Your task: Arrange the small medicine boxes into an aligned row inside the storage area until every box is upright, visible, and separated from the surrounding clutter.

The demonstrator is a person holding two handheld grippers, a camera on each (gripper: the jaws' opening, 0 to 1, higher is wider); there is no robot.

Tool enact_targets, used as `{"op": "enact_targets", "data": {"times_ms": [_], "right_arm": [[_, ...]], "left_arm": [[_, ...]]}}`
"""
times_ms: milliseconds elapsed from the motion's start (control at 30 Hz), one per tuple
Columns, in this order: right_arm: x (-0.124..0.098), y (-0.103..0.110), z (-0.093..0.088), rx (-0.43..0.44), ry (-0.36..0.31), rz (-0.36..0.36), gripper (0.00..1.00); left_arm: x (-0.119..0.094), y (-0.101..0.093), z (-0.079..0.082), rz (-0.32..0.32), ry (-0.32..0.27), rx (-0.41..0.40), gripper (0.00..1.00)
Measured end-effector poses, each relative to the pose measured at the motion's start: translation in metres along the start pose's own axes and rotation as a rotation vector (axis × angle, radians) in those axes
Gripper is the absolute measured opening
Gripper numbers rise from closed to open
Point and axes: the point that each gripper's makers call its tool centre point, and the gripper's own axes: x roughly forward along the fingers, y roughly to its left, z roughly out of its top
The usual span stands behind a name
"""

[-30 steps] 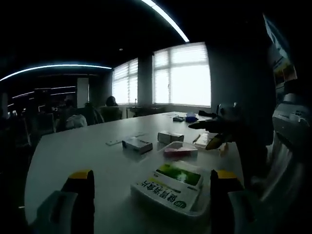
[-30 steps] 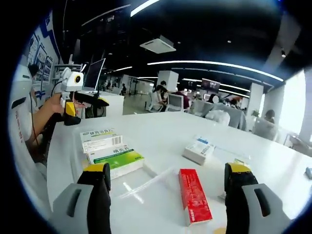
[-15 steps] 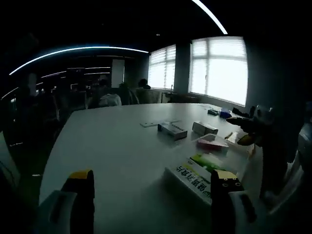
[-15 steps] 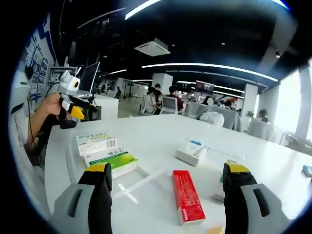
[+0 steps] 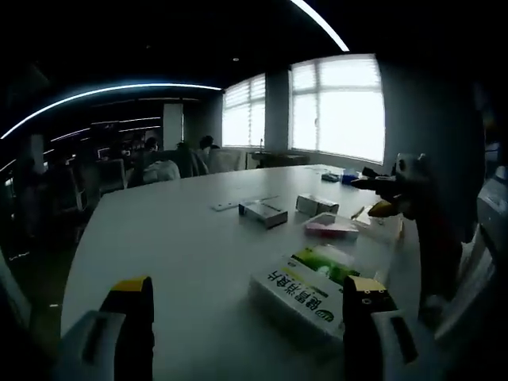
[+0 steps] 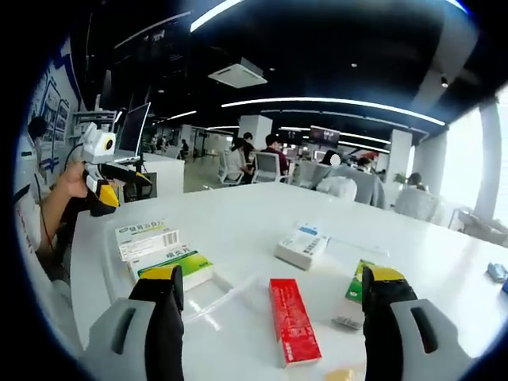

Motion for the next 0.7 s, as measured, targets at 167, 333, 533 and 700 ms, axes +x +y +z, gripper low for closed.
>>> {"op": "enact_targets", "data": {"times_ms": [167,333,533,700], "right_arm": [[0.005,-0.014,-0.008,-0.06,0.132,-0.023,0.93],[0.016,-0.017,-0.002,-0.047,0.132,-0.013,0.91],[0.027,-0.032,0.003,-0.075,0.166,-0.035,0.9],[0.035,-0.049,0.01,-0.129,0.233,-0.069,0.9]], "left_arm": [[0.0,-0.002,0.002,-0.016,0.006,0.028,0.99],[-0.004,-0.001,-0.004,-0.01,0.015,0.031,0.98],[-0.003,0.0,-0.002,-0.011,0.015,0.032,0.98],[-0.002,-0.001,-0.004,-0.014,0.024,0.032,0.98]]}}
